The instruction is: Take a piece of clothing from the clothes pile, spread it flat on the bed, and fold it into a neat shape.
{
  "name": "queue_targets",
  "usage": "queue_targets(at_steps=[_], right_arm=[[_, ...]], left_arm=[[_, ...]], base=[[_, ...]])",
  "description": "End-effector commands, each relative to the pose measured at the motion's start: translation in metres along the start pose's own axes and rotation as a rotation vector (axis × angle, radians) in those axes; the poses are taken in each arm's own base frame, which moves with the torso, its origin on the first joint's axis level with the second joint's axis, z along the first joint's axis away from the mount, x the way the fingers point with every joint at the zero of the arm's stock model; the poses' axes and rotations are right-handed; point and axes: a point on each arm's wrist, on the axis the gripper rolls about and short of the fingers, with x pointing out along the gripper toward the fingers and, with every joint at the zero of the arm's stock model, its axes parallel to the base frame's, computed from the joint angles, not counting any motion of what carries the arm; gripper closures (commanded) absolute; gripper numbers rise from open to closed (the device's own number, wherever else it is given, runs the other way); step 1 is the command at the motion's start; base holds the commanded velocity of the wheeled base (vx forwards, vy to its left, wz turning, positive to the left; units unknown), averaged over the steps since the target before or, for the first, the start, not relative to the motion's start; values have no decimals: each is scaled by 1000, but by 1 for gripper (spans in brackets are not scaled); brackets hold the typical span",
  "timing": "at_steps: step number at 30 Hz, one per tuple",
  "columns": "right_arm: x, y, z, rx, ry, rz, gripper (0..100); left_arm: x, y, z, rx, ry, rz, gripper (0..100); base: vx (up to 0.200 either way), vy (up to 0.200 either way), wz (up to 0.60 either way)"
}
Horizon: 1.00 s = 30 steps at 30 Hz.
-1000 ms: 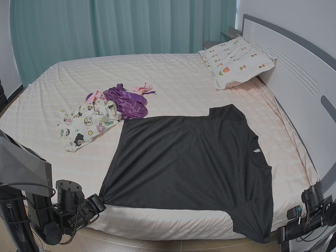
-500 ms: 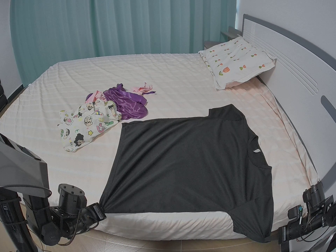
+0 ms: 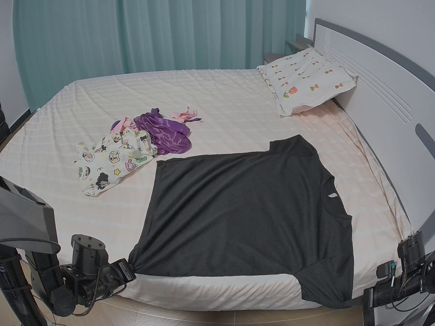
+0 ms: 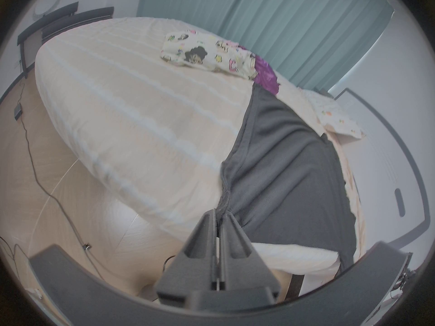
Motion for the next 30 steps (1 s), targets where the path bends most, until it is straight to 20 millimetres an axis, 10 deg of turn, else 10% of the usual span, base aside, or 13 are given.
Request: queue_targets(at_steps=[1,15,30], right_arm=[[-15,6,14,-30,-157,27,100],[-53,20,95,88,-485,86,100],[-69,27,117,110,-640,147,100]], left_arm=[[-2,-7,15,-35,-86,-58,100],[-8,-28,47,-130,-298,-120,100],[-14,-19,32,-101,-197,-46,100]], base=[[0,0,0],[0,0,0],[0,0,0]])
